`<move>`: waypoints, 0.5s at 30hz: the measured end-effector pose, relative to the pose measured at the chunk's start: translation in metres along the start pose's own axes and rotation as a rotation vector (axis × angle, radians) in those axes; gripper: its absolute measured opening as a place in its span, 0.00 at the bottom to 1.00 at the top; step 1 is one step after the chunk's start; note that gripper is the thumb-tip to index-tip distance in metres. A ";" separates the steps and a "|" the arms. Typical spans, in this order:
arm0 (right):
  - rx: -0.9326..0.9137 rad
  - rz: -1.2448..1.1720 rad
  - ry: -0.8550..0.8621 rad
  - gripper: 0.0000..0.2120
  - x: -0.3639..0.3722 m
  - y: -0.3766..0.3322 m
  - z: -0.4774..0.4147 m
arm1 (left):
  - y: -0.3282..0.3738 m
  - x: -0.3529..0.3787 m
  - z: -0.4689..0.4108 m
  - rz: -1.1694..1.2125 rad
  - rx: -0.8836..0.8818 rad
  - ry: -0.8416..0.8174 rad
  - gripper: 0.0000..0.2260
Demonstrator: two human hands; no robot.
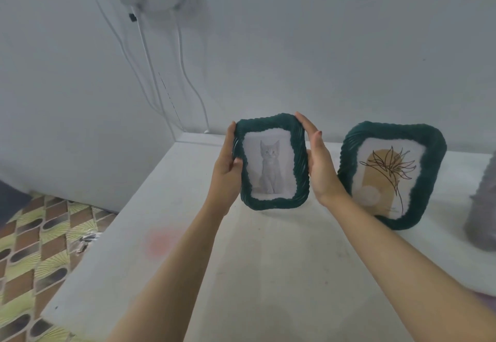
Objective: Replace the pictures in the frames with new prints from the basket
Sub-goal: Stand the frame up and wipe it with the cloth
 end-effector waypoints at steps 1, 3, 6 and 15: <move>-0.004 -0.004 0.005 0.29 -0.001 0.003 0.000 | -0.002 0.000 0.000 -0.001 0.000 0.002 0.35; -0.016 -0.007 0.017 0.29 -0.002 0.005 0.002 | -0.005 0.000 0.000 -0.010 0.003 0.002 0.35; -0.017 -0.005 0.026 0.28 -0.004 0.007 0.004 | -0.005 0.003 -0.001 -0.037 0.010 -0.009 0.34; 0.025 0.222 0.049 0.21 -0.004 -0.002 0.016 | -0.006 0.012 0.003 -0.149 -0.007 -0.015 0.34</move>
Point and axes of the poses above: each hand's wrist, its own z-axis away from the middle knuckle, its own x-axis out of the palm, y = z × x, the point moved 6 cm from there along -z, towards the middle knuckle, and after that the axes turned 2 degrees about z, right-handed, at the moved point
